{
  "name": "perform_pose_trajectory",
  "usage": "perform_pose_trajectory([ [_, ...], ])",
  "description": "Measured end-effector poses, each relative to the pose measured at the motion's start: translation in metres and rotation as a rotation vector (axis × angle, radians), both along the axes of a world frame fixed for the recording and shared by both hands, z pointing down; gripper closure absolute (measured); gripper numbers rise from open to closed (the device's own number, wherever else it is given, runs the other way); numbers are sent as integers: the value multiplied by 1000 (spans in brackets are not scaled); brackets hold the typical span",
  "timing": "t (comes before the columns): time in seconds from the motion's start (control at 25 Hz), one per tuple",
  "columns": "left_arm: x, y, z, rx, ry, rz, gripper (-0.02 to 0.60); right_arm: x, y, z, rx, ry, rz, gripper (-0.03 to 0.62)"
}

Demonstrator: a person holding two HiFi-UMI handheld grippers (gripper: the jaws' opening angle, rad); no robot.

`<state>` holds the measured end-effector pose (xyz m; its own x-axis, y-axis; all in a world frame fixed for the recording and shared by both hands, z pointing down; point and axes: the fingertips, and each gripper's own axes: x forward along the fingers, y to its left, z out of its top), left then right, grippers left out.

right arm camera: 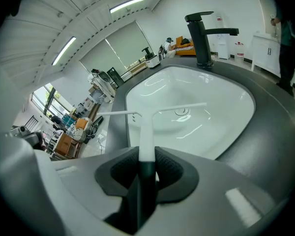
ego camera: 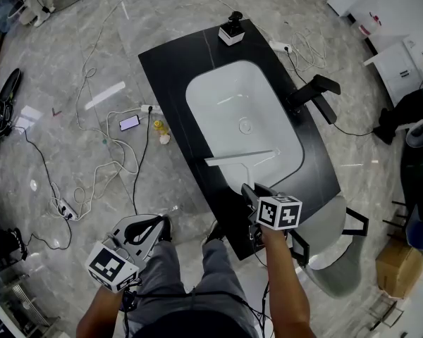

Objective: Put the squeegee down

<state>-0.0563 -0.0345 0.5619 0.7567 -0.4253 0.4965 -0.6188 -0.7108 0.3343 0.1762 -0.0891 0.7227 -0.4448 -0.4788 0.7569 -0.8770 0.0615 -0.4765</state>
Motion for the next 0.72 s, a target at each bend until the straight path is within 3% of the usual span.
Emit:
perform_pose_trajectory([
  [0.72,2,-4,11,-16,1,5,577,1,-5,21,-29,40,-21,496],
])
